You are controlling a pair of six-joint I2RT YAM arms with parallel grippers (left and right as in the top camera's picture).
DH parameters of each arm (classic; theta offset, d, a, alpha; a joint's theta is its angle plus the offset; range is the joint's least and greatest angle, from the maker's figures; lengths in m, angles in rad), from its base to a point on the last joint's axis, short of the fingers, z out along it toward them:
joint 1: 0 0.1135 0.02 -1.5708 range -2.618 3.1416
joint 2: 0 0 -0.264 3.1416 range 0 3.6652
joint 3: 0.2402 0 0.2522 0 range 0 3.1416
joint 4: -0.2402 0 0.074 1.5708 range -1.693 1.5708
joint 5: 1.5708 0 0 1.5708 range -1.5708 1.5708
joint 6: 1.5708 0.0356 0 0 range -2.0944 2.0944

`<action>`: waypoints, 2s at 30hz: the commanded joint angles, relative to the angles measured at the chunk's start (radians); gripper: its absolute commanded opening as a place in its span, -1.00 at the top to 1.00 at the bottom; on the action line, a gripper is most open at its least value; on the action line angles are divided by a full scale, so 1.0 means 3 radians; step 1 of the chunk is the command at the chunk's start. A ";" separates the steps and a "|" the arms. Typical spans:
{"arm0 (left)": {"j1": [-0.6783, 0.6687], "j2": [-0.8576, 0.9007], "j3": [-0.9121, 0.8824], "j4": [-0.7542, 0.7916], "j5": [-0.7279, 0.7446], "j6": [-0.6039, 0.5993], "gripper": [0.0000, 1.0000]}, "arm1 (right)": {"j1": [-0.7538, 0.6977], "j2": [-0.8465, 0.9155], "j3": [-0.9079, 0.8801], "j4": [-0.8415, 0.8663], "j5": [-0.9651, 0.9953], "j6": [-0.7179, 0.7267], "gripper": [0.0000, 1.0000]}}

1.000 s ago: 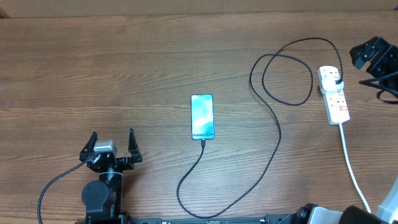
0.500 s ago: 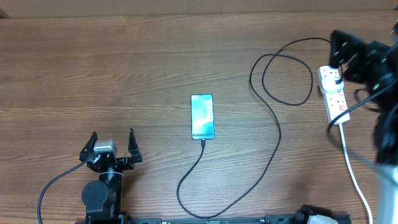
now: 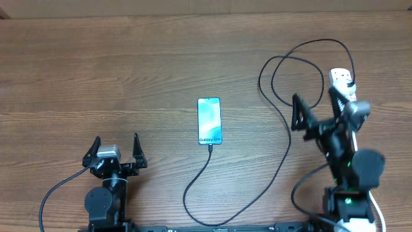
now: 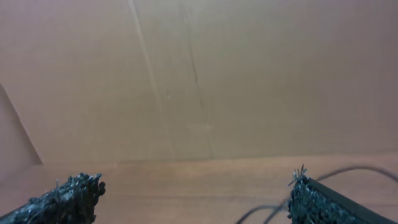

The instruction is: Plug charger to phone and switch on socket

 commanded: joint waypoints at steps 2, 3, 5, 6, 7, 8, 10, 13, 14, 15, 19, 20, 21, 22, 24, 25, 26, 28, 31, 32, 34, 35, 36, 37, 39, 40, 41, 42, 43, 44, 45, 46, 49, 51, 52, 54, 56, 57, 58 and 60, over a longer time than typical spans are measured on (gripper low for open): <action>0.0019 -0.0028 -0.0011 -0.0006 0.0001 0.0084 -0.99 | 0.0017 -0.0329 -0.0444 0.0126 0.0114 -0.0001 -1.00; 0.0019 -0.0028 -0.0011 -0.0006 0.0001 0.0084 -0.99 | 0.0017 -0.0393 -0.0523 0.0125 0.0127 -0.0001 -0.99; 0.0019 -0.0028 -0.0011 -0.0006 0.0001 0.0084 -0.99 | 0.0017 -0.0497 -0.0632 0.0074 0.0146 -0.0003 -1.00; 0.0019 -0.0028 -0.0011 -0.0006 0.0001 0.0084 -0.99 | 0.0017 -0.0561 -0.0684 0.0015 0.0165 -0.0003 -1.00; 0.0019 -0.0028 -0.0011 -0.0006 0.0001 0.0084 -1.00 | 0.0017 -0.0604 -0.0713 -0.0029 0.0175 -0.0003 -1.00; 0.0019 -0.0028 -0.0011 -0.0006 0.0001 0.0084 -0.99 | 0.0017 -0.0665 -0.0752 -0.0094 0.0205 -0.0003 -1.00; 0.0019 -0.0028 -0.0011 -0.0006 0.0001 0.0084 -0.99 | 0.0017 -0.0787 -0.0814 -0.0202 0.0251 -0.0003 -1.00; 0.0019 -0.0028 -0.0011 -0.0006 0.0001 0.0084 -0.99 | 0.0018 -0.1039 -0.0899 -0.0403 0.0359 -0.0003 -1.00; 0.0019 -0.0028 -0.0011 -0.0006 0.0001 0.0084 -0.99 | 0.0018 -0.1102 -0.0926 -0.0430 0.0376 -0.0003 -1.00; 0.0019 -0.0028 -0.0011 -0.0006 0.0001 0.0084 -0.99 | 0.0017 -0.1205 -0.0984 -0.0483 0.0392 -0.0003 -1.00; 0.0019 -0.0028 -0.0011 -0.0006 0.0001 0.0084 -0.99 | 0.0028 -0.1396 -0.1006 -0.0804 0.0460 -0.0005 -1.00; 0.0019 -0.0028 -0.0011 -0.0006 0.0001 0.0084 -0.99 | 0.0038 -0.1443 -0.1006 -0.0890 0.0483 -0.0005 -1.00; 0.0019 -0.0028 -0.0011 -0.0006 0.0001 0.0084 -0.99 | 0.0053 -0.1553 -0.1006 -0.1099 0.0543 -0.0005 -0.99; 0.0019 -0.0028 -0.0011 -0.0006 0.0001 0.0084 -0.99 | 0.0058 -0.1624 -0.1006 -0.1225 0.0567 -0.0008 -1.00; 0.0019 -0.0028 -0.0011 -0.0006 0.0001 0.0084 -0.99 | 0.0060 -0.1787 -0.1006 -0.1493 0.0626 -0.0028 -1.00; 0.0019 -0.0028 -0.0011 -0.0006 0.0001 0.0084 -0.99 | 0.0061 -0.1836 -0.1005 -0.1527 0.0661 -0.0028 -1.00; 0.0019 -0.0028 -0.0011 -0.0006 0.0001 0.0084 -0.99 | 0.0060 -0.1891 -0.1005 -0.1522 0.0679 -0.0071 -1.00; 0.0019 -0.0028 -0.0011 -0.0006 0.0001 0.0084 -1.00 | 0.0060 -0.1970 -0.1005 -0.1522 0.0674 -0.0170 -1.00; 0.0019 -0.0028 -0.0011 -0.0006 0.0001 0.0084 -0.99 | 0.0061 -0.2056 -0.1005 -0.1523 0.0674 -0.0192 -1.00; 0.0019 -0.0028 -0.0011 -0.0006 0.0001 0.0084 -1.00 | 0.0061 -0.2080 -0.1005 -0.1523 0.0674 -0.0192 -1.00; 0.0019 -0.0028 -0.0011 -0.0006 0.0001 0.0084 -0.99 | 0.0060 -0.2122 -0.1005 -0.1521 0.0675 -0.0192 -1.00; 0.0019 -0.0028 -0.0011 -0.0006 0.0001 0.0084 -0.99 | 0.0061 -0.2122 -0.1005 -0.1522 0.0674 -0.0188 -1.00; 0.0019 -0.0028 -0.0011 -0.0008 0.0001 0.0084 -0.99 | 0.0061 -0.2122 -0.1005 -0.1522 0.0674 -0.0188 -1.00; 0.0019 -0.0028 -0.0011 -0.0006 0.0001 0.0084 -0.99 | 0.0061 -0.2122 -0.1005 -0.1522 0.0674 -0.0188 -1.00; 0.0019 -0.0028 -0.0011 -0.0006 0.0001 0.0084 -0.99 | 0.0060 -0.2121 -0.1005 -0.1520 0.0674 -0.0189 -1.00; 0.0019 -0.0028 -0.0011 -0.0006 0.0001 0.0084 -0.99 | 0.0060 -0.2121 -0.1005 -0.1520 0.0674 -0.0188 -1.00; 0.0019 -0.0028 -0.0011 -0.0006 0.0001 0.0084 -0.99 | 0.0060 -0.2121 -0.1005 -0.1520 0.0674 -0.0188 -1.00; 0.0019 -0.0028 -0.0011 -0.0006 0.0001 0.0084 -0.99 | 0.0060 -0.2121 -0.1005 -0.1520 0.0674 -0.0189 -1.00; 0.0019 -0.0028 -0.0011 -0.0006 0.0001 0.0084 -0.99 | 0.0060 -0.2121 -0.1005 -0.1520 0.0674 -0.0188 -1.00; 0.0019 -0.0028 -0.0011 -0.0006 0.0001 0.0084 -0.99 | 0.0060 -0.2121 -0.1005 -0.1520 0.0674 -0.0189 -1.00; 0.0019 -0.0028 -0.0011 -0.0006 0.0001 0.0084 -0.99 | 0.0060 -0.2121 -0.1005 -0.1520 0.0674 -0.0188 -1.00; 0.0019 -0.0028 -0.0011 -0.0006 0.0001 0.0084 -0.99 | 0.0060 -0.2121 -0.1005 -0.1520 0.0674 -0.0188 -1.00; 0.0019 -0.0028 -0.0011 -0.0006 0.0001 0.0084 -0.99 | 0.0060 -0.2121 -0.1005 -0.1520 0.0674 -0.0188 -1.00; 0.0019 -0.0028 -0.0011 -0.0006 0.0001 0.0084 -0.99 | 0.0060 -0.2121 -0.1005 -0.1520 0.0674 -0.0188 -1.00; 0.0019 -0.0028 -0.0011 -0.0006 0.0001 0.0084 -0.99 | 0.0060 -0.2121 -0.1005 -0.1520 0.0674 -0.0188 -1.00; 0.0019 -0.0028 -0.0011 -0.0006 0.0001 0.0084 -0.99 | 0.0060 -0.2121 -0.1005 -0.1520 0.0674 -0.0188 -1.00; 0.0019 -0.0028 -0.0011 -0.0006 0.0001 0.0084 -0.99 | 0.0060 -0.2121 -0.1005 -0.1520 0.0674 -0.0189 -1.00; 0.0019 -0.0028 -0.0011 -0.0006 0.0001 0.0084 -0.99 | 0.0060 -0.2121 -0.1005 -0.1520 0.0674 -0.0188 -1.00; 0.0019 -0.0028 -0.0011 -0.0006 0.0001 0.0084 -0.99 | 0.0060 -0.2121 -0.1005 -0.1520 0.0674 -0.0189 -1.00; 0.0019 -0.0028 -0.0011 -0.0006 0.0001 0.0084 -0.99 | 0.0060 -0.2121 -0.1005 -0.1520 0.0674 -0.0188 -1.00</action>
